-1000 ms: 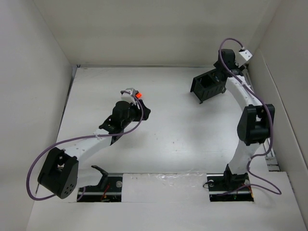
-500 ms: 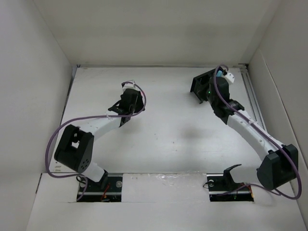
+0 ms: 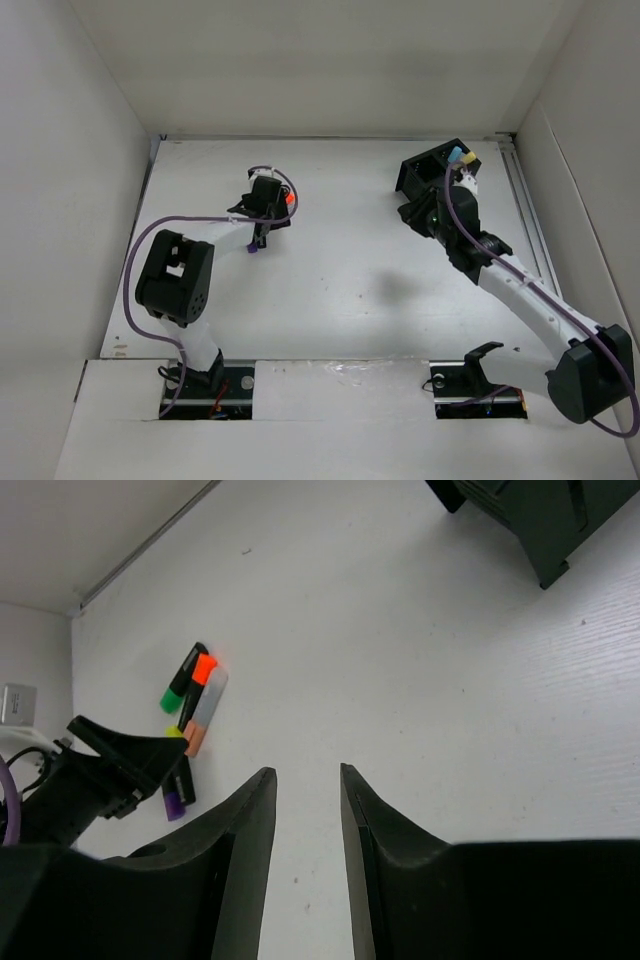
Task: Sort the stationery into containers
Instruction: Pick up the pen from the center of the board.
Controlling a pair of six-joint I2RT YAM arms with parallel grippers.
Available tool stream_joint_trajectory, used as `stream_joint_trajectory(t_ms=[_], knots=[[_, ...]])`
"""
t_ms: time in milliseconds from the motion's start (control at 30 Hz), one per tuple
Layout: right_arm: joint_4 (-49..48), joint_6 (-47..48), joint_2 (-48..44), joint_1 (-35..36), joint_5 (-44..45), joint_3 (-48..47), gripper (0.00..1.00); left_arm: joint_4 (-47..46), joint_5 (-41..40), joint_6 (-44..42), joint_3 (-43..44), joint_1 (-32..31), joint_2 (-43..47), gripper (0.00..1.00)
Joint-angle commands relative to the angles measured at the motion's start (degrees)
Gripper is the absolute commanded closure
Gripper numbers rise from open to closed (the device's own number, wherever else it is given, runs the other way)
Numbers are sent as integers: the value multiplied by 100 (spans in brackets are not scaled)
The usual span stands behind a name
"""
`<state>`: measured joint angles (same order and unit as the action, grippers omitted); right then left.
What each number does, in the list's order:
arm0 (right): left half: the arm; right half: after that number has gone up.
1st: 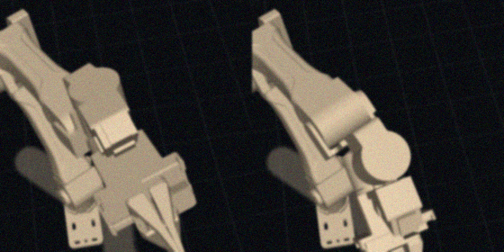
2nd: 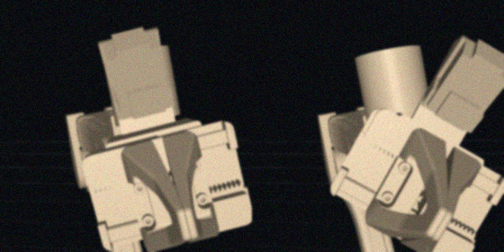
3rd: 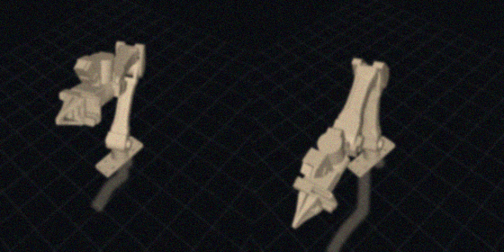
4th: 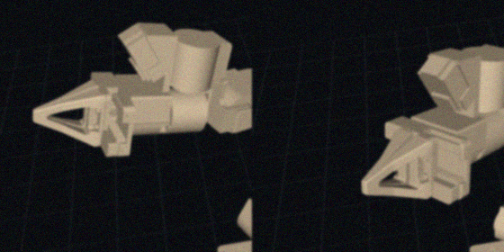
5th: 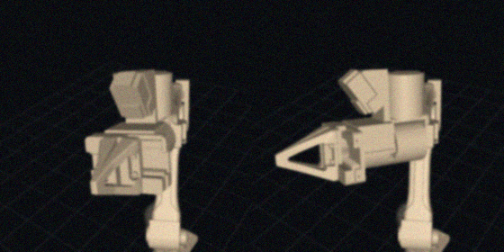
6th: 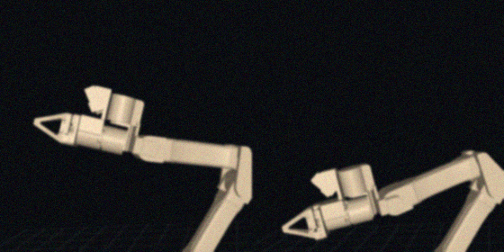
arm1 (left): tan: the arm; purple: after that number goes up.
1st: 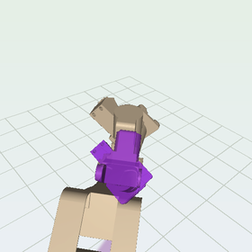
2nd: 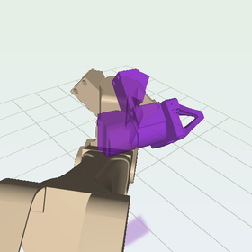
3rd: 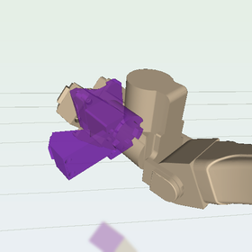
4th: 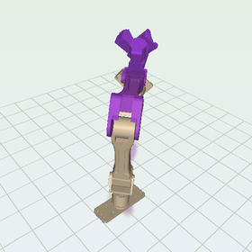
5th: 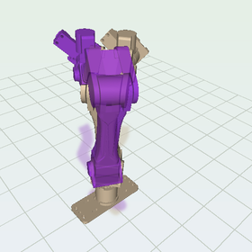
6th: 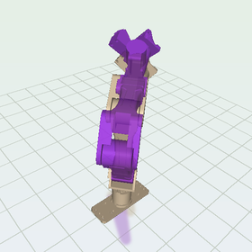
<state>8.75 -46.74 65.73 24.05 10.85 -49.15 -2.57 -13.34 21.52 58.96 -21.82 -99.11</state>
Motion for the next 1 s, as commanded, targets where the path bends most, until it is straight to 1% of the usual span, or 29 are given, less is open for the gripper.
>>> stream_joint_trajectory(t_ms=[0,100,167,233,367,600,767,800,967], knots=[[-392,7,-61,38,-338,63,62,-60,227,-200,335,-41,15,48],[-445,7,1,38,-469,63,62,-60,227,-201,415,-41,-47,48],[-445,7,53,38,-523,63,62,-60,227,-270,476,-41,-47,45],[-445,60,53,38,-523,63,61,45,227,-271,625,-41,-204,45],[-445,60,-60,38,-523,63,61,213,-53,-271,740,-41,-459,45],[-445,113,-61,38,-655,116,60,274,-239,-201,871,-41,-574,45],[-445,113,-61,38,-655,116,60,389,-239,-148,872,-41,-758,45],[-445,113,-61,38,-655,116,60,389,-178,-148,872,-41,-759,47],[-445,113,-114,-15,-707,116,60,284,-177,-95,643,-41,-759,47]])
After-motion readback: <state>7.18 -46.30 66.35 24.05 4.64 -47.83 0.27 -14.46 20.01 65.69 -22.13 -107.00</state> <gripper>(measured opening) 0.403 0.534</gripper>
